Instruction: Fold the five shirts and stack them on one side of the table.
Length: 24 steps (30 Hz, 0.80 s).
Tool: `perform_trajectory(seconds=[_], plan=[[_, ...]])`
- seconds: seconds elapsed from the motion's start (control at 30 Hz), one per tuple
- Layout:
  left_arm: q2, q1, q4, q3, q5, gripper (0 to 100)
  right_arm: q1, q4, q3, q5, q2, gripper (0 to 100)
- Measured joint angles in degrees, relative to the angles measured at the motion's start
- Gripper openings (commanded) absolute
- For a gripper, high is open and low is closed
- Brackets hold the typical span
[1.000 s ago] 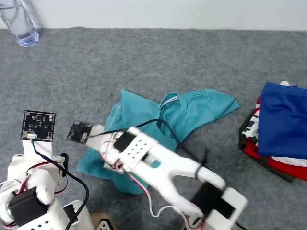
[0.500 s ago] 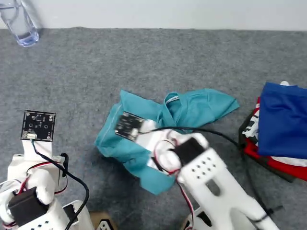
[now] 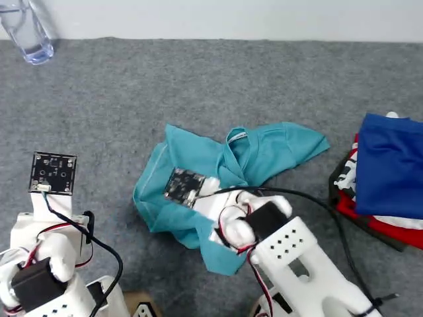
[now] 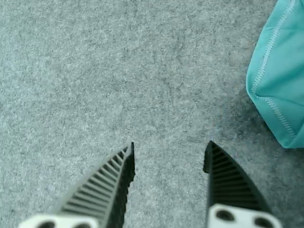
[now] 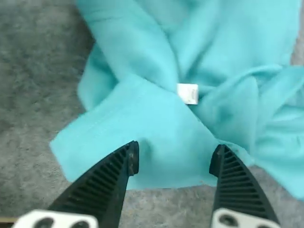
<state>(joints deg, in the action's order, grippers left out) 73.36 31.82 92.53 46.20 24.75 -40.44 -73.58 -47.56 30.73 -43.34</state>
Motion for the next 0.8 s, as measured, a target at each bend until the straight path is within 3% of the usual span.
perform_trajectory(seconds=[0.13, 0.37, 0.57, 0.8], plan=[[0.0, 0.0, 0.0, 0.7, 0.0, 23, -4.7, 0.5, -0.1, 0.1, 0.0, 26.3], [0.0, 0.0, 0.0, 1.1, 0.0, 23, -7.0, 6.0, -0.1, 0.2, 0.0, 44.5], [0.0, 0.0, 0.0, 1.1, 0.0, 23, -7.3, 7.8, -0.1, 2.8, 2.9, 33.7], [0.0, 0.0, 0.0, 1.1, 0.0, 23, -7.4, 8.6, 2.5, 5.6, 14.9, 32.9]])
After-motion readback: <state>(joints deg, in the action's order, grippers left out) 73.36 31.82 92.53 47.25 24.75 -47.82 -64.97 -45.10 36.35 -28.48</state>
